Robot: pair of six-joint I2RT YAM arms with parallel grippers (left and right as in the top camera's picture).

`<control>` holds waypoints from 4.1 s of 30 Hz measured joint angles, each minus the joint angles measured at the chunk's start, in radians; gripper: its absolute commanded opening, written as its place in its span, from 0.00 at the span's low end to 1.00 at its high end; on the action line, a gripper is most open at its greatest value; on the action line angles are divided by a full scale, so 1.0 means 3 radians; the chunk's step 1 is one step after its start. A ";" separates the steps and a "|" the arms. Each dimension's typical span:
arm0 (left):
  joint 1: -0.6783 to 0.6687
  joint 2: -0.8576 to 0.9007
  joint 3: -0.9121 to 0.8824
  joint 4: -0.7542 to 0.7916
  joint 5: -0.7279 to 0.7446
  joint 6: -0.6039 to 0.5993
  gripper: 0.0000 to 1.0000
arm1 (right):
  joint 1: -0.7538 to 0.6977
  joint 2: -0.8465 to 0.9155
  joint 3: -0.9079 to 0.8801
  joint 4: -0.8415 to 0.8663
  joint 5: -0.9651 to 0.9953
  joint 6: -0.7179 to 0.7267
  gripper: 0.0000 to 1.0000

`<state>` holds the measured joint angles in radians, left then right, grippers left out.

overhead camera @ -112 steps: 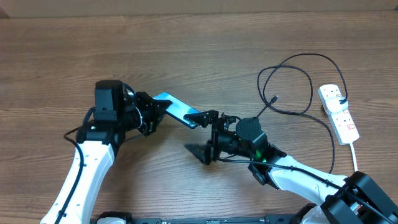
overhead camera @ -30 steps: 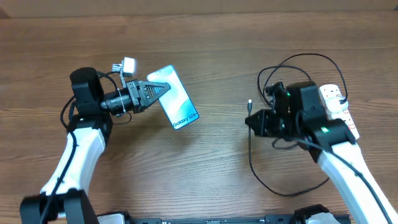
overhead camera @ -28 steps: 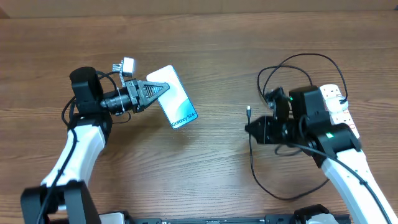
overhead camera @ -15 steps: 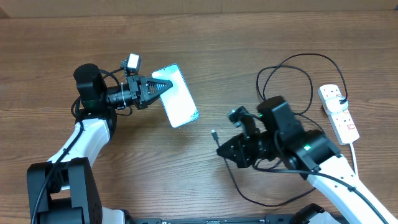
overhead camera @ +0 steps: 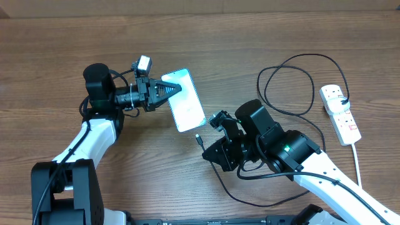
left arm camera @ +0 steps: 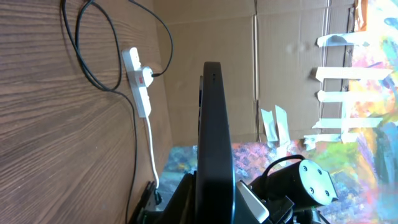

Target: Plug charger to phone and switch on socket

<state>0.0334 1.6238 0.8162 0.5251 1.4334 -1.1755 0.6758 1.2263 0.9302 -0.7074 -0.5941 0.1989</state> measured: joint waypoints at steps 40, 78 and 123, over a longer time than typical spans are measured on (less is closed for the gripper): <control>-0.0047 0.0001 0.0000 -0.0003 -0.0116 0.0103 0.04 | 0.0000 0.0000 0.0000 0.0289 0.0161 0.0123 0.04; -0.0047 0.0000 0.0000 -0.0005 -0.0154 0.0072 0.04 | 0.0000 0.0000 0.0000 0.0240 0.0163 0.0123 0.04; -0.0047 0.0001 0.0000 -0.0009 -0.0128 0.0215 0.04 | 0.0001 0.0118 0.0000 0.0286 0.0170 0.0135 0.04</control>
<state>0.0193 1.6241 0.8162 0.5224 1.3949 -1.1110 0.6762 1.2617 0.9302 -0.6216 -0.5430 0.2394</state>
